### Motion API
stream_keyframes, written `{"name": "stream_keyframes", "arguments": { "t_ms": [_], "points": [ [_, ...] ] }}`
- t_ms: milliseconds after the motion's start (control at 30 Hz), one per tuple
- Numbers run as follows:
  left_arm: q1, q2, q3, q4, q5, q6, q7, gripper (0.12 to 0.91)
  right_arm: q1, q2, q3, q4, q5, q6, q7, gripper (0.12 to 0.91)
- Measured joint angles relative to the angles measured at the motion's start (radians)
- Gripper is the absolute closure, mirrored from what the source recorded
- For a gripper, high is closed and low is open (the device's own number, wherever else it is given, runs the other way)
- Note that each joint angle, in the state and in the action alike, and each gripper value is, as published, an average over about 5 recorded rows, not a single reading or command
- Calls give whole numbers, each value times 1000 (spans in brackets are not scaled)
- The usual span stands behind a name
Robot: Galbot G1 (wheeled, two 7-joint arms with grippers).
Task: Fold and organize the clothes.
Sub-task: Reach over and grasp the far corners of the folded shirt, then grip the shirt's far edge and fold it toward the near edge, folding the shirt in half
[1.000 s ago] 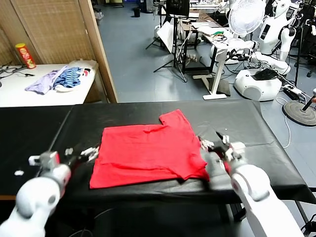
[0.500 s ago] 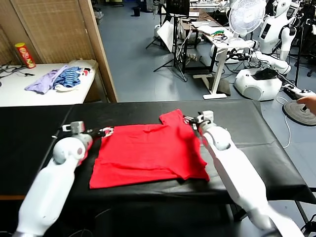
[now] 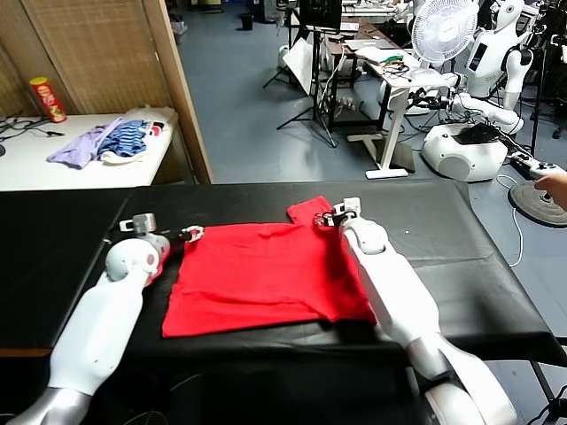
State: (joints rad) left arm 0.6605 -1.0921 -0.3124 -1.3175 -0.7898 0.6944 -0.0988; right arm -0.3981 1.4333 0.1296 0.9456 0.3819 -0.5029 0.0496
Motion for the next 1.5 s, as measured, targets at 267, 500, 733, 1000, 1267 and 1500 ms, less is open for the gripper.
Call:
{"name": "stream_keyframes", "arguments": {
  "t_ms": [267,500,733,1000,1267,1500],
  "points": [
    [-2,-1,4,-2,3,-8,9,900,-36,-18,28,56,6,43,-4,902],
    [22,10,-17,-53,9,-21,7,902,-129,-89,50,262,88,35,-22,902],
    [115,59,-60,-227,-8,-21,-2,902,-280,-208,86,535,193,-6,-14,902],
    [307,132,-149,-470,-22,-16,-29,902,-440,-330,134,775,284,-112,38,902],
    [514,140,-254,-652,35,-14,-40,902,-588,-391,171,944,237,-196,44,902],
    [688,112,-291,-754,131,-10,-30,902,-697,-395,176,996,150,-207,21,896]
  ]
}}
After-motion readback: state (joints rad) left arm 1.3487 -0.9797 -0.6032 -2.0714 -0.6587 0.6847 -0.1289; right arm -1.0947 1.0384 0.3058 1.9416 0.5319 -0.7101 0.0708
